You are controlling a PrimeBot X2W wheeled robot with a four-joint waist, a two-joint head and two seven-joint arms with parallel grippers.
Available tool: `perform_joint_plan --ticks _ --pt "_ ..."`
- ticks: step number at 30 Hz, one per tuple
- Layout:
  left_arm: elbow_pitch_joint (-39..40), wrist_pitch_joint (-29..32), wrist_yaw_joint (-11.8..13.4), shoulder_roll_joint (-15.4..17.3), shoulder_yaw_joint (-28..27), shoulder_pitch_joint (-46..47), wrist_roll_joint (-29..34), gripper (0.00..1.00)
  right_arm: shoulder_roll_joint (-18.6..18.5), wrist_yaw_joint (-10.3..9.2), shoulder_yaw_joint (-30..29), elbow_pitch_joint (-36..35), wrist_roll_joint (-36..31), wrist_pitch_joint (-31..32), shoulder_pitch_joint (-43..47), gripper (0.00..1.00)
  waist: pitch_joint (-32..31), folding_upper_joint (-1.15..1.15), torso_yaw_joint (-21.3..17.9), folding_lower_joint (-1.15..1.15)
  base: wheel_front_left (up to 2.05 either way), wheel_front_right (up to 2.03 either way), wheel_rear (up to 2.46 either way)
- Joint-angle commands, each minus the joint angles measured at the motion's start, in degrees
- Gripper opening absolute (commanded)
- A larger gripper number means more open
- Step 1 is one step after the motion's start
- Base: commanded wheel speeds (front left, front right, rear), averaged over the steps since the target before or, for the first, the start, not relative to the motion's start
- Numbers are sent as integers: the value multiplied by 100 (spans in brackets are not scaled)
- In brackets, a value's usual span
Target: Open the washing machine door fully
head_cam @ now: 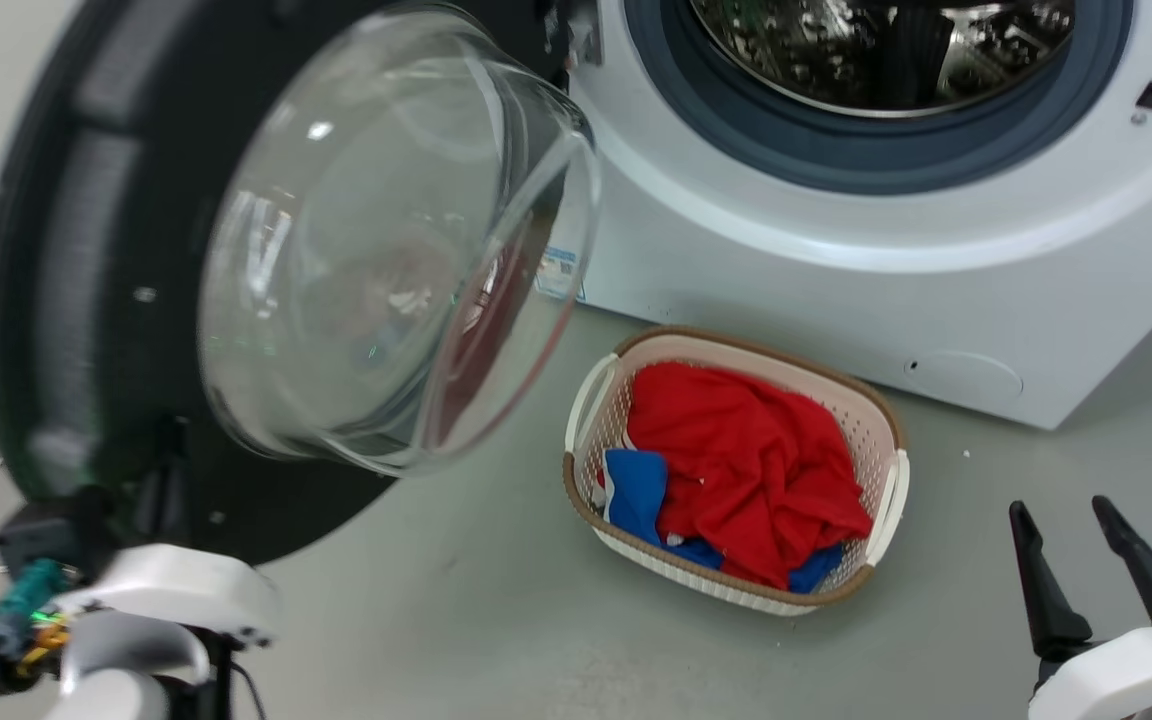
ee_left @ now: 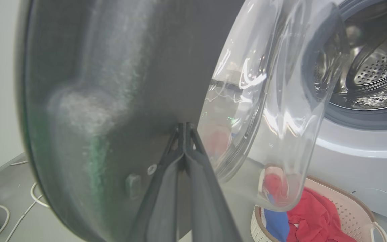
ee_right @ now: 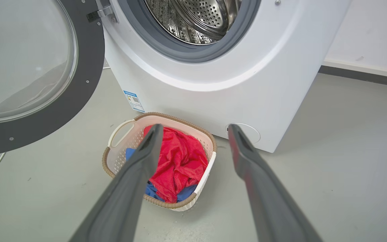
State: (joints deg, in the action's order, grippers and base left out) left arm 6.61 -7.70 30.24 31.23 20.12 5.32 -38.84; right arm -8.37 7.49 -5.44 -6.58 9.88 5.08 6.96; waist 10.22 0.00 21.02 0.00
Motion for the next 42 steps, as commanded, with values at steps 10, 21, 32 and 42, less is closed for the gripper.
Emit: perform_joint_plan --ticks 10,21,32,42 --pt "-831 -414 -321 445 -1258 248 -683 0 -272 0 -70 -146 110 41 -345 100 665 0 -263 0 0 0 0" --pt "-1361 -529 -716 664 -1536 348 -824 0 -251 0 -70 -68 108 -14 -451 100 681 0 -398 0 0 0 0" --pt "-601 -671 -641 391 -1095 -364 -377 0 67 0 -33 137 57 -122 -252 100 31 0 -394 0 0 0 0" --pt "94 -602 -842 265 -210 -474 148 0 333 0 59 250 -30 -110 -8 100 -687 0 -501 0 0 0 0"
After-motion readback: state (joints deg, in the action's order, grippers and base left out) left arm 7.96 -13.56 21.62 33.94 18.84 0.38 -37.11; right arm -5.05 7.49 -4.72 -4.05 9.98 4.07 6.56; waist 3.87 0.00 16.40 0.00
